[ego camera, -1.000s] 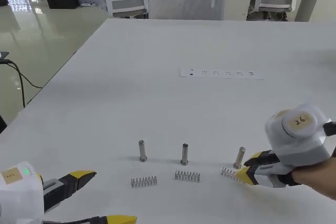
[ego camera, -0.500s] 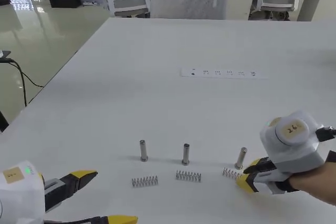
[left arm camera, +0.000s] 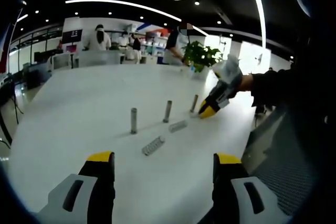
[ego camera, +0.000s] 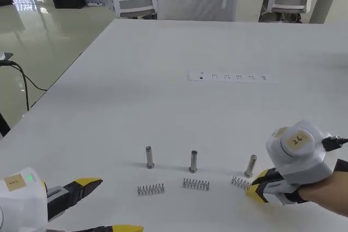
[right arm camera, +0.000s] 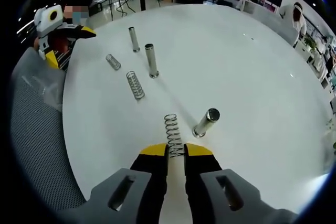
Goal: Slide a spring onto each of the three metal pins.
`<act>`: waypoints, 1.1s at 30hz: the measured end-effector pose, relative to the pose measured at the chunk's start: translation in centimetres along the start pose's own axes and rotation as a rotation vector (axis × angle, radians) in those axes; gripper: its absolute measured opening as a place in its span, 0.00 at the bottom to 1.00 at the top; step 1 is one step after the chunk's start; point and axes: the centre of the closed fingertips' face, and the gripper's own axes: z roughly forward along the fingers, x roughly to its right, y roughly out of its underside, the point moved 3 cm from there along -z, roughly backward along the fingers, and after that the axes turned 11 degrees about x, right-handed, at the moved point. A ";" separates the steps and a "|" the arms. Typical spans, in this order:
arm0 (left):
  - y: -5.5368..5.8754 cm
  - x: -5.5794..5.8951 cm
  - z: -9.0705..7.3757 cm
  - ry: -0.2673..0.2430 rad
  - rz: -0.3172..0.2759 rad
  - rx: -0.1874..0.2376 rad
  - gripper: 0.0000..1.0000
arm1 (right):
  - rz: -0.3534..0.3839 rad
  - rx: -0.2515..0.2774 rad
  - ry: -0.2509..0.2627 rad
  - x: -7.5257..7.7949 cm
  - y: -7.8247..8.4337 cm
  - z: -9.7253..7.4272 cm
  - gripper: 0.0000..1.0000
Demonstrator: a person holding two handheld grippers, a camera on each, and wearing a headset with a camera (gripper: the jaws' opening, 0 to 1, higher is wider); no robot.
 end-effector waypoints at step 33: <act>-1.6 2.7 1.8 0.185 0.116 -0.058 0.67 | -0.031 0.034 -0.039 -1.9 -2.9 -2.6 0.08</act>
